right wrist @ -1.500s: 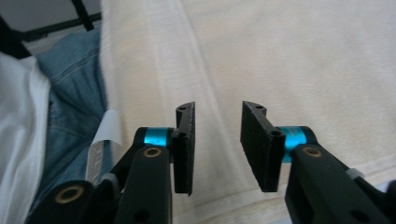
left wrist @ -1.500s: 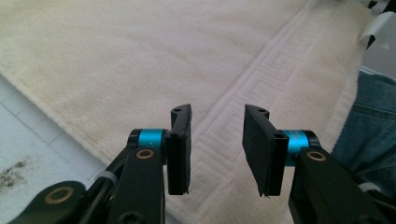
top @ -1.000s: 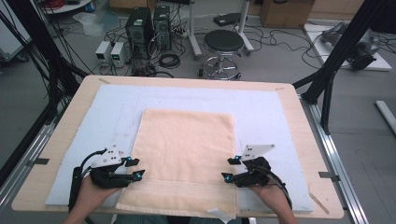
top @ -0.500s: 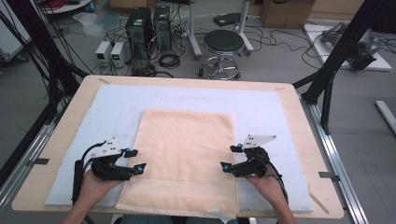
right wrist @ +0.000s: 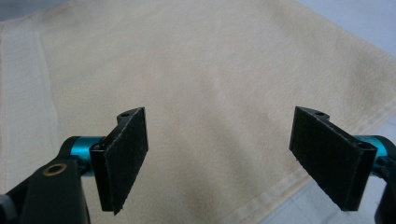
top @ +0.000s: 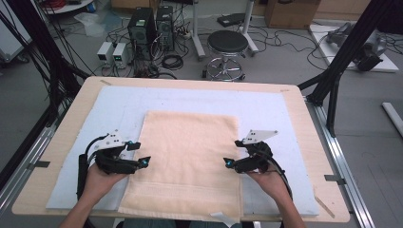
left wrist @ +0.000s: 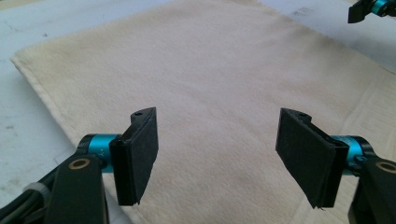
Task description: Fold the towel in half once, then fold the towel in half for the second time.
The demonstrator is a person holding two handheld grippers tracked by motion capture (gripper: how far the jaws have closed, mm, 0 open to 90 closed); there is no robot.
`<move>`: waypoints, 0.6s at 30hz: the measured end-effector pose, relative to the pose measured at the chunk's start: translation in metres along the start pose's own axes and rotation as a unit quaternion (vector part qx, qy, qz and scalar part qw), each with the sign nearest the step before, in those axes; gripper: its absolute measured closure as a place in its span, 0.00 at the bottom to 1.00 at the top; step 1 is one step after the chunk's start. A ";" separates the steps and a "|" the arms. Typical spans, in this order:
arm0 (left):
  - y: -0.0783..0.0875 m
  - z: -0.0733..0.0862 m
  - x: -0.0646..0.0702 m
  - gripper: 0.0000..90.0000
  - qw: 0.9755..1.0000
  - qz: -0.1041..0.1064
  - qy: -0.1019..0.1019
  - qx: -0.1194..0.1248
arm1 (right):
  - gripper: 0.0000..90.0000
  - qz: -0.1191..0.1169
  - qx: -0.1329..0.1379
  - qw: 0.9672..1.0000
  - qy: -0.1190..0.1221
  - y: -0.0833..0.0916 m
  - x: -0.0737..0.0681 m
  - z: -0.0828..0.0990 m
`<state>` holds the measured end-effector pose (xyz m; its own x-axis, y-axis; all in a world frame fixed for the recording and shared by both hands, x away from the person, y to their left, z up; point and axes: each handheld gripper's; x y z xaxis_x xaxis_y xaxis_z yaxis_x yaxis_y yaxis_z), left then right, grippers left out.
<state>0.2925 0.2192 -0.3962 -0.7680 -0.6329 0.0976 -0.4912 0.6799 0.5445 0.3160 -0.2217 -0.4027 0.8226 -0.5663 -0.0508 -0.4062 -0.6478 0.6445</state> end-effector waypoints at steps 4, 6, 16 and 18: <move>-0.003 -0.006 -0.007 0.34 1.000 -0.006 -0.002 -0.003 | 0.21 0.001 -0.008 1.000 0.002 -0.001 0.006 -0.004; -0.005 -0.010 -0.013 0.34 1.000 -0.009 -0.002 -0.005 | 0.21 0.002 -0.015 1.000 0.003 -0.002 0.010 -0.007; -0.020 -0.037 -0.049 0.35 0.999 -0.030 0.002 -0.018 | 0.21 0.016 -0.025 1.000 0.007 -0.012 0.044 -0.037; -0.024 -0.042 -0.058 0.35 0.999 -0.032 0.014 -0.014 | 0.21 0.014 -0.024 1.000 0.004 -0.015 0.052 -0.043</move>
<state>0.3663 0.2244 -0.3800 -0.7234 -0.6851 0.0854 -0.5262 0.6273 0.5741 0.3820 -0.2192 -0.3823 0.8146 -0.5794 -0.0260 -0.4097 -0.6066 0.6813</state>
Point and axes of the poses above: each handheld gripper's, and its own axes: y roughly backward along the jaws, z roughly out of its underside, x roughly to its right, and after that the axes turned 3 degrees about -x, right-handed
